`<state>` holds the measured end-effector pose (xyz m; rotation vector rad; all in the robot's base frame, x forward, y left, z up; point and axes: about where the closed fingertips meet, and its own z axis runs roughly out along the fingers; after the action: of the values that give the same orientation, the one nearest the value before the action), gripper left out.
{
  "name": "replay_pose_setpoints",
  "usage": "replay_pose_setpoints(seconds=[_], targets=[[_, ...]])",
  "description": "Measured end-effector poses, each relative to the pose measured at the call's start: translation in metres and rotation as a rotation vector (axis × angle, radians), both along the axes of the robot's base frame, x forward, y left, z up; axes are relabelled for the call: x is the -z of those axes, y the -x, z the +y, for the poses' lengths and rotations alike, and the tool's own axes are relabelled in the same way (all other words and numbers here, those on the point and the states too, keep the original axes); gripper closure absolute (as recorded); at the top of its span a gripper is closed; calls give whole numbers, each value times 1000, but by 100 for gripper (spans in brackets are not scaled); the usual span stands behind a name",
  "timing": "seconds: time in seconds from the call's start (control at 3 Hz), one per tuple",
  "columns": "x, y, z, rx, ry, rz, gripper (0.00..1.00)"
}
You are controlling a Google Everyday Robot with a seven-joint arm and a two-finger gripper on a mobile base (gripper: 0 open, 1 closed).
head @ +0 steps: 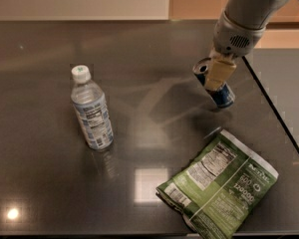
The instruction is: Knock redbull can over
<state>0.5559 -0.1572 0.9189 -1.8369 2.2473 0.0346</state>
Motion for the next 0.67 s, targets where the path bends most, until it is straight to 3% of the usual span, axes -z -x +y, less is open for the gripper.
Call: replay_pose_setpoints(seconds=[0.33, 0.67], targets=[[16, 6, 5, -33, 67, 27, 100], [26, 9, 10, -74, 112, 52, 82]])
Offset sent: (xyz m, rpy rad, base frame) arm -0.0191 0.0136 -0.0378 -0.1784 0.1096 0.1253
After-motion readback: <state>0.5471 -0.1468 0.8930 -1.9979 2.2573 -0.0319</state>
